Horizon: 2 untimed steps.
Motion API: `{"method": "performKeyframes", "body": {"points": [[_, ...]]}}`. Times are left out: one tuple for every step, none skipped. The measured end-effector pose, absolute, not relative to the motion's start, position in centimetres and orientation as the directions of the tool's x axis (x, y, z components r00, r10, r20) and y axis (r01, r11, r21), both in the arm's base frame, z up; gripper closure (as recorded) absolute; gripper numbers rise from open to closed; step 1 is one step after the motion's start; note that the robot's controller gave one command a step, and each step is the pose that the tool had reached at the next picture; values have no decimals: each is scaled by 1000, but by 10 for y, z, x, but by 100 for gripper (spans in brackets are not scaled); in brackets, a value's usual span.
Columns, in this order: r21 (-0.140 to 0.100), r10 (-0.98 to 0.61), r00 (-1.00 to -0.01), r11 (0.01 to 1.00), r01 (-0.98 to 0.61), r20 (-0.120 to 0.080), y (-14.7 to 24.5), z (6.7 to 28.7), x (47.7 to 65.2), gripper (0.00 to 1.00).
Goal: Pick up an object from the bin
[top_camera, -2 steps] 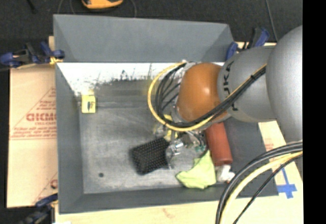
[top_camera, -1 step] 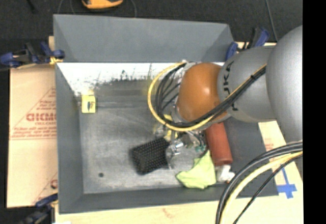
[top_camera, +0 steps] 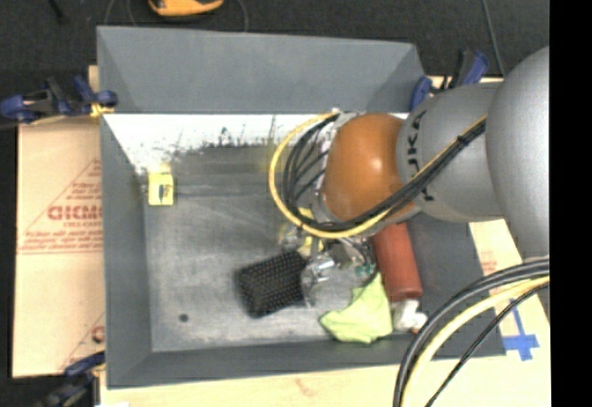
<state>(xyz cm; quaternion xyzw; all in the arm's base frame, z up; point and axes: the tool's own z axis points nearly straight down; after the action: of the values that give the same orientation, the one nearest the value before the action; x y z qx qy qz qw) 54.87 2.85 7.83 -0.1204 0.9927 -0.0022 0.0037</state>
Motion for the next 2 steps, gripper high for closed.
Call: {"method": "performKeyframes", "body": {"points": [[-1, -238, -971, 971, -238, 4, 29, 96, 546, 100], [-1, -238, -971, 971, -238, 0, 29, 115, 547, 100]]}}
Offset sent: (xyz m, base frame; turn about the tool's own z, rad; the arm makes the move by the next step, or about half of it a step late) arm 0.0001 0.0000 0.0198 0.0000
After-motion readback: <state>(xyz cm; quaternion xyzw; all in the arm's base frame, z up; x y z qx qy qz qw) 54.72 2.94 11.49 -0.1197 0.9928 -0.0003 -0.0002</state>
